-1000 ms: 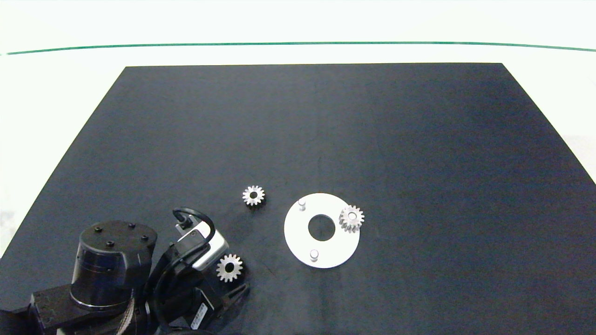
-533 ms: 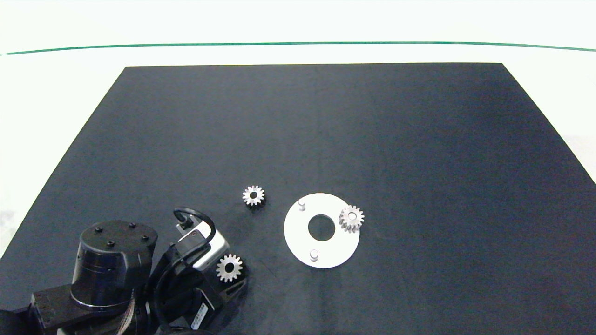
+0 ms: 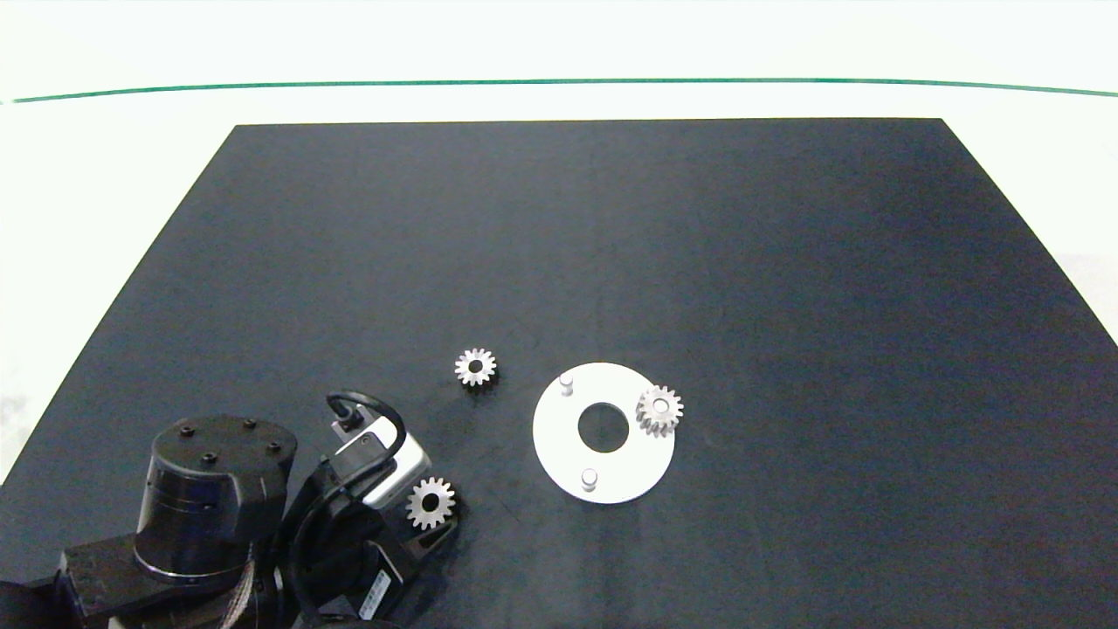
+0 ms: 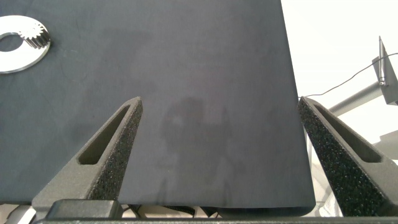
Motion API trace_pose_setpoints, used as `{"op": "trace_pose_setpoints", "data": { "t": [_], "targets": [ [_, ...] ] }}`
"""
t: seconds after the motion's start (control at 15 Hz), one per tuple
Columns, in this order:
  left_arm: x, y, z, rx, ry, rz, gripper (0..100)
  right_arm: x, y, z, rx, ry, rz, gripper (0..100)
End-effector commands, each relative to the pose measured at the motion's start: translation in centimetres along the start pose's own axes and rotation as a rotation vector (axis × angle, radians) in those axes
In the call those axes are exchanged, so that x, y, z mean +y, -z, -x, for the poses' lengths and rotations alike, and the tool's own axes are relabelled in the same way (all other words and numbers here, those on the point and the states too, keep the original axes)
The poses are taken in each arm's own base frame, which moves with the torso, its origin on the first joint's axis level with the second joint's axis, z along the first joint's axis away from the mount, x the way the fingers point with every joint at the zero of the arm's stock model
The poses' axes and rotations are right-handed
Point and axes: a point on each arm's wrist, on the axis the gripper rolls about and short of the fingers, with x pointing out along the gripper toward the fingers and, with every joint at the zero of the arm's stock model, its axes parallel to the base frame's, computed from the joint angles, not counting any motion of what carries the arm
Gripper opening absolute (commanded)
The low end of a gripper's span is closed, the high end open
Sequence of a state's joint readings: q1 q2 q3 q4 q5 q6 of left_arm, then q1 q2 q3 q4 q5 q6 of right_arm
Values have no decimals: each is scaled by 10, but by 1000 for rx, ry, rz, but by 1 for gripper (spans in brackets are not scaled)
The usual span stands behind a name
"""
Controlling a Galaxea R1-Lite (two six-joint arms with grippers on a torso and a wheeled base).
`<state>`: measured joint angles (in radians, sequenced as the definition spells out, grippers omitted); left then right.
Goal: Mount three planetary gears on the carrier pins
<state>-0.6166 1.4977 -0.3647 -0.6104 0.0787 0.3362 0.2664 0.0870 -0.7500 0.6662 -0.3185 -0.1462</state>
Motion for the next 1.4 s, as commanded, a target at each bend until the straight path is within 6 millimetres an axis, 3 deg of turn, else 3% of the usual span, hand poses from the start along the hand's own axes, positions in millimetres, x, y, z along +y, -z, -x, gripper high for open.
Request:
{"op": "trace_pose_setpoints", "data": {
  "t": [0.07,1.07,1.4],
  "targets": [
    [-1,1,-2,8,3,-4,45,0,0,0,6,2,3,100],
    [-1,-1,-2,-4,2,-5,15,0,0,0,4,1,3,100],
    [-10,-20,16,-112,34,-38,13,0,0,0,4,-1,3,100]
  ]
}}
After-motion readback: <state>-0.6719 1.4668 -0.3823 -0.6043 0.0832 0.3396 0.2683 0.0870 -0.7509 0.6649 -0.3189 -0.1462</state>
